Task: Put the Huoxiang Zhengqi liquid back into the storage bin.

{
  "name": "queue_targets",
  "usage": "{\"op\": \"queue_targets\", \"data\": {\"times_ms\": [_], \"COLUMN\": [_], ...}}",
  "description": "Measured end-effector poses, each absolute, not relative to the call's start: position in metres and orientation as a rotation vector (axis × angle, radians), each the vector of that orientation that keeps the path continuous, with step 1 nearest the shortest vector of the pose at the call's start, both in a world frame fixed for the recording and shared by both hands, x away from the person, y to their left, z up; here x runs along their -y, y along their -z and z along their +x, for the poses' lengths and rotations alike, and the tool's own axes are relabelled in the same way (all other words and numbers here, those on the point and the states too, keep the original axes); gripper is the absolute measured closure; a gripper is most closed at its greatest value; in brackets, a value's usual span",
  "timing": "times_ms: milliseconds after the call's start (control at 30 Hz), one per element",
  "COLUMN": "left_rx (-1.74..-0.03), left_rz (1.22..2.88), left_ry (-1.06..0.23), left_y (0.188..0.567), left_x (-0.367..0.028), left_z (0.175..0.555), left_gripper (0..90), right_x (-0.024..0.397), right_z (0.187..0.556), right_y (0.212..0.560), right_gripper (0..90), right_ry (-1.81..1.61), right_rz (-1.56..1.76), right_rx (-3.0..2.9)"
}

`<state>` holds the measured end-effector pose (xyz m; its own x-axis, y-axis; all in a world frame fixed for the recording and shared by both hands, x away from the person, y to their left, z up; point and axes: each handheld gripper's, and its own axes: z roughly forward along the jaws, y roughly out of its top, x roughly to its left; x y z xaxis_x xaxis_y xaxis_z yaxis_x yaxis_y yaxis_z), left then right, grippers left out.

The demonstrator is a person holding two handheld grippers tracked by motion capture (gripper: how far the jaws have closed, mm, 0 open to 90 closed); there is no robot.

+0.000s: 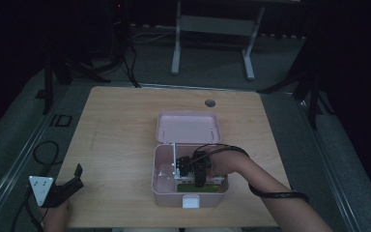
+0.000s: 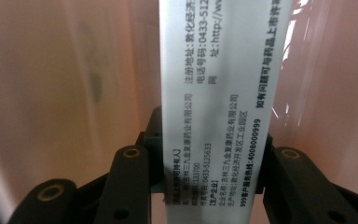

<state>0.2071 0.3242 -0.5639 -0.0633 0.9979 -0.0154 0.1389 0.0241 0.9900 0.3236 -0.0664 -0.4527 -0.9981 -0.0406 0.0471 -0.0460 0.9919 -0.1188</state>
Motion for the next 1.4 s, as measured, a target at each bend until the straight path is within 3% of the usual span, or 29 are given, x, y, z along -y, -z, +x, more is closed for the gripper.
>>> {"op": "queue_targets", "data": {"times_ms": [300,800,1400], "left_rx": [-1.366,-1.366,-1.367], "left_rz": [1.266,1.268,1.271], "left_ry": [-1.17,-1.168,-1.168], "left_y": [0.564,0.564,0.564], "left_x": [-0.324,-0.324,-0.324], "left_z": [0.207,0.207,0.208], "left_gripper": [1.1,1.1,1.1], "right_x": [0.068,0.068,0.073], "right_z": [0.324,0.326,0.326], "right_y": [0.472,0.472,0.414], "right_gripper": [63.1,60.1,41.7], "right_ry": [-0.192,-0.18,-0.025], "right_rz": [0.053,0.036,0.046], "right_rx": [3.083,3.069,3.095]}}
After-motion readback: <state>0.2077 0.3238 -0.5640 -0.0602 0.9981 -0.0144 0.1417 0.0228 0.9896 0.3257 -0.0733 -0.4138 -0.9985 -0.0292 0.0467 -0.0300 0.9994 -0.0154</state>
